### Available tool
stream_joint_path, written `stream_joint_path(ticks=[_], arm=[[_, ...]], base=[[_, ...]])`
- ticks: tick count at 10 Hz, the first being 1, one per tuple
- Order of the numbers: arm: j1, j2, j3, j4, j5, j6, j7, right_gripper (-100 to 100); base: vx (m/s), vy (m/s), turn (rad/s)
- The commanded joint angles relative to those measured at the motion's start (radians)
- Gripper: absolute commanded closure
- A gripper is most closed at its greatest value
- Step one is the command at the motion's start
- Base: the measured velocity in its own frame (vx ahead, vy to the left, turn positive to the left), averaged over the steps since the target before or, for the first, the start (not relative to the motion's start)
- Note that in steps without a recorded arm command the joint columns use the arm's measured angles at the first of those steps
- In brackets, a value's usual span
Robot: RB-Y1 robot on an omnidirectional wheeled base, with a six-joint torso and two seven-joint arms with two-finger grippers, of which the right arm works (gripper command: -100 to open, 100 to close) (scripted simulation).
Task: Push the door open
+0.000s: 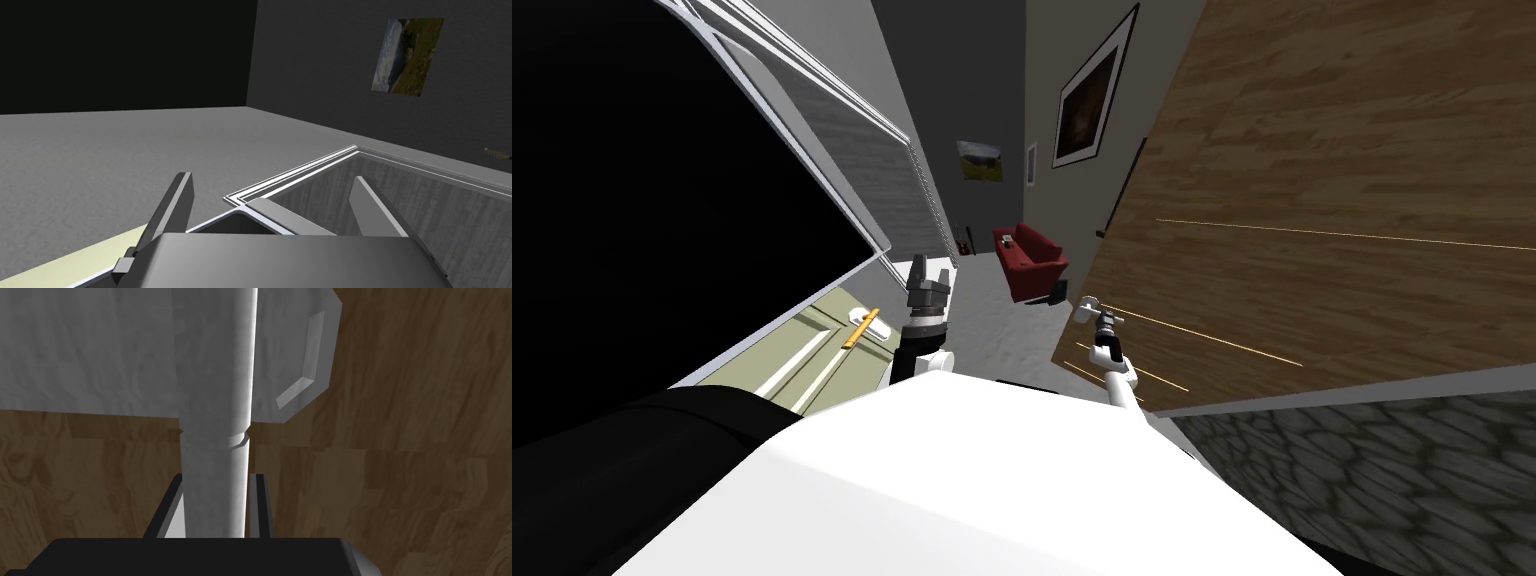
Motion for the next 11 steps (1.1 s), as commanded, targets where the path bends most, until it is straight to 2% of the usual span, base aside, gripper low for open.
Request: stream_joint_path(ticks=[1, 11], arm=[[0.010, -0.004, -0.029, -0.022, -0.003, 0.002, 0.008, 100], [0.009, -0.003, -0.142, -0.014, -0.021, -0.001, 0.036, 100]], base=[[0.186, 0.048, -0.074], [0.183, 0.078, -0.074]])
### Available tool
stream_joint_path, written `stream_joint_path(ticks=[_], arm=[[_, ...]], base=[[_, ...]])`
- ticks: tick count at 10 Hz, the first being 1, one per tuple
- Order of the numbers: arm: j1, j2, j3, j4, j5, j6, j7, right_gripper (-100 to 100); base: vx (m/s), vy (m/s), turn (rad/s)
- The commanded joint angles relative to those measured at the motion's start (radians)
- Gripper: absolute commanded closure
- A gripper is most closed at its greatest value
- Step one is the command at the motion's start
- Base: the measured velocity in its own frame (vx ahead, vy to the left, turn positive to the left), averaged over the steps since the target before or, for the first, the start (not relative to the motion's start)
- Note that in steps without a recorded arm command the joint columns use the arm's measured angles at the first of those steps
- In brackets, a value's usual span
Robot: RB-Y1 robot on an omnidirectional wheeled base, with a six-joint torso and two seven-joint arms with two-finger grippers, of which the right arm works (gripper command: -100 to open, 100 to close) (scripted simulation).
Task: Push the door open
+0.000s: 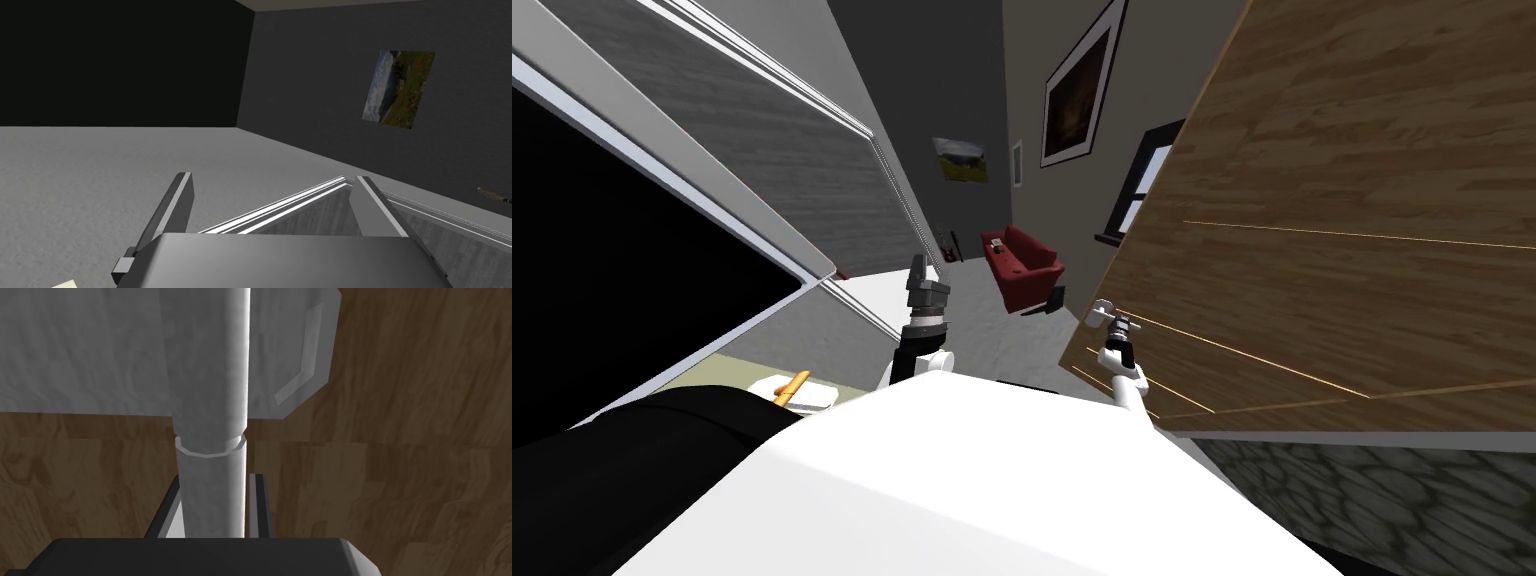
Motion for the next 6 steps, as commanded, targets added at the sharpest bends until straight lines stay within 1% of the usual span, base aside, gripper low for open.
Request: stream_joint_path(ticks=[1, 3, 4, 5, 6], arm=[[0.001, -0.004, -0.016, -0.006, -0.004, -0.001, 0.001, 100], [0.001, -0.001, -0.035, -0.005, -0.007, -0.001, 0.005, 100], [0.007, -0.003, -0.032, -0.005, -0.006, 0.002, 0.004, 100], [0.009, -0.008, -0.055, -0.006, -0.011, 0.001, 0.008, 100], [0.009, -0.009, -0.060, -0.007, -0.011, 0.001, 0.009, 100]], base=[[0.166, 0.100, -0.068], [0.188, 0.081, -0.082], [0.064, 0.018, -0.045], [0.141, 0.023, -0.064], [0.197, 0.035, -0.056]])
